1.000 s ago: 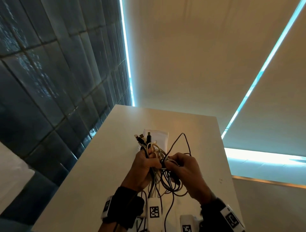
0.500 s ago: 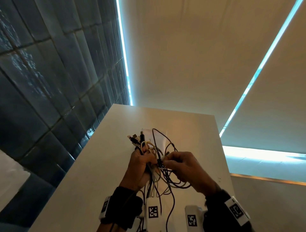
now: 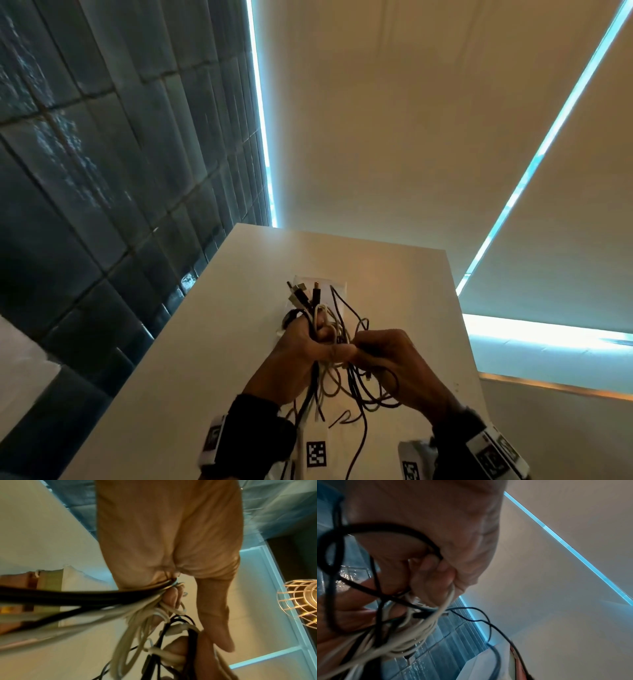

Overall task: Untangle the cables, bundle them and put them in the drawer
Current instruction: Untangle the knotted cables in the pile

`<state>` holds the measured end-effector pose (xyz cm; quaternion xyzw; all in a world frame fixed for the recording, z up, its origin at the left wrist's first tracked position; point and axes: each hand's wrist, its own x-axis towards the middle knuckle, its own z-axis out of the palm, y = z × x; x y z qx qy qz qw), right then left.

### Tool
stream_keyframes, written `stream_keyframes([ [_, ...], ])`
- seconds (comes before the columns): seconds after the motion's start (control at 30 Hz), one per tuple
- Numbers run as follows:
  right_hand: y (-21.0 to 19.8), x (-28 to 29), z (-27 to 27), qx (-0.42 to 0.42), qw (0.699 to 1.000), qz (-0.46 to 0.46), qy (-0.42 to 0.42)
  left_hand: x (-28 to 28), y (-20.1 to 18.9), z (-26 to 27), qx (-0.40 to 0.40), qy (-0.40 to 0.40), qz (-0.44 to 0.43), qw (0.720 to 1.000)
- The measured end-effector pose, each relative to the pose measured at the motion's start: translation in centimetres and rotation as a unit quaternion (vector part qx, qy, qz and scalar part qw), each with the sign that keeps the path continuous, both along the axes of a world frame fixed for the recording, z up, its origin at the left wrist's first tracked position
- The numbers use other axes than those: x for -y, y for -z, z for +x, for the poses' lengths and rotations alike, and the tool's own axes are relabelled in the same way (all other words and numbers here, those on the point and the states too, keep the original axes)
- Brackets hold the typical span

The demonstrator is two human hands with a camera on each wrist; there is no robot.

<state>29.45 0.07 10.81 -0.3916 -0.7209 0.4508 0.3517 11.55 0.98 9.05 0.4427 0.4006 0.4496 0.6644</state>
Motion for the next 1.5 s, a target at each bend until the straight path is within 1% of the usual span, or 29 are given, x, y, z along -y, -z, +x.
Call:
stream_keyframes([
  [0.17,-0.5,-0.4,1.2,-0.085,0.991,-0.086,-0.063,0.1,0.3,-0.2,0.015,0.007,0.011,1.000],
  [0.33,-0.3,-1.0,1.5,-0.138,0.985,-0.092,-0.052,0.4,0.3,0.3,-0.009,-0.038,0.020,0.999],
  [0.43,-0.2,-1.3,1.2,-0.137,0.986,-0.077,-0.045,0.5,0.1,1.0,-0.035,-0.077,0.020,0.996],
  [0.53,-0.1,-1.3,1.1,-0.138,0.986,-0.081,-0.055,0.7,0.0,1.3,-0.064,-0.137,0.017,0.988],
  [0.6,0.0,-1.3,1.1,-0.130,0.986,-0.091,-0.058,0.8,0.0,1.4,-0.077,-0.167,0.006,0.983],
  [0.77,0.9,-1.5,1.7,-0.143,0.979,-0.127,-0.068,1.2,-0.9,2.3,-0.120,-0.217,0.000,0.969],
  [0.87,1.7,-1.5,1.9,-0.131,0.978,-0.140,-0.079,0.8,-0.8,2.4,-0.129,-0.253,0.009,0.959],
  [0.97,2.4,-1.1,1.4,-0.139,0.973,-0.148,-0.106,0.4,-0.4,1.9,-0.114,-0.282,0.005,0.953],
  [1.03,2.5,-1.0,1.0,-0.162,0.970,-0.166,-0.075,0.4,0.0,1.5,-0.097,-0.281,0.001,0.955],
  [1.1,2.9,-1.2,0.6,-0.172,0.966,-0.190,0.016,0.5,0.1,0.8,-0.063,-0.262,-0.004,0.963],
  [1.17,4.0,-1.6,0.5,-0.174,0.949,-0.236,0.118,0.6,-0.1,0.0,0.003,-0.254,-0.012,0.967],
  [1.23,5.6,-2.0,0.5,-0.195,0.908,-0.318,0.190,0.5,0.1,-0.7,0.058,-0.263,-0.025,0.963],
  [1.3,7.1,-2.2,0.4,-0.223,0.857,-0.409,0.223,0.3,0.2,-1.3,0.083,-0.270,-0.031,0.959],
  [1.33,7.7,-2.2,0.5,-0.230,0.835,-0.446,0.224,0.3,0.2,-1.5,0.092,-0.272,-0.032,0.957],
  [1.37,8.1,-2.2,0.5,-0.233,0.822,-0.473,0.215,0.2,0.2,-1.8,0.104,-0.274,-0.033,0.956],
  [1.4,8.4,-2.1,0.6,-0.230,0.819,-0.486,0.201,0.2,0.0,-2.0,0.117,-0.273,-0.031,0.954],
  [1.5,8.8,-2.2,0.6,-0.203,0.840,-0.476,0.163,0.1,-0.6,-2.4,0.151,-0.263,-0.025,0.953],
])
